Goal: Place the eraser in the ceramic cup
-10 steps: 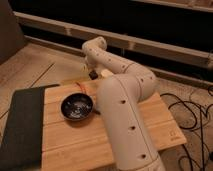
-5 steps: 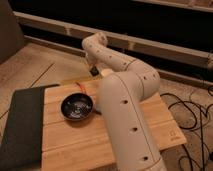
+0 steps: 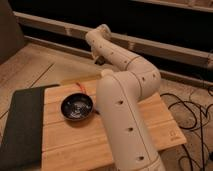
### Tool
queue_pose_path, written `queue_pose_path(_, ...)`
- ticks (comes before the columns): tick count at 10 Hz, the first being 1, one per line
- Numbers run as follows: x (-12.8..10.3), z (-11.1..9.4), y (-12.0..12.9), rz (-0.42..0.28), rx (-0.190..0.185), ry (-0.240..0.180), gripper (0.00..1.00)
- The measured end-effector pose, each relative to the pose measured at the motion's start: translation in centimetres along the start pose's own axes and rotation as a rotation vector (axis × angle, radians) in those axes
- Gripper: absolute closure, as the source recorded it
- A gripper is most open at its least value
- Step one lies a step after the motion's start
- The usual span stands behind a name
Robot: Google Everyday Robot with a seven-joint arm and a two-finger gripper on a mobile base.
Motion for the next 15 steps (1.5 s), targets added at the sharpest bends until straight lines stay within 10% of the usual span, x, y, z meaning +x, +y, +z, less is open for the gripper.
queue_pose_path(15, 5.9, 3.5, 1.3, 0.154, -0.012, -0.023, 1.00)
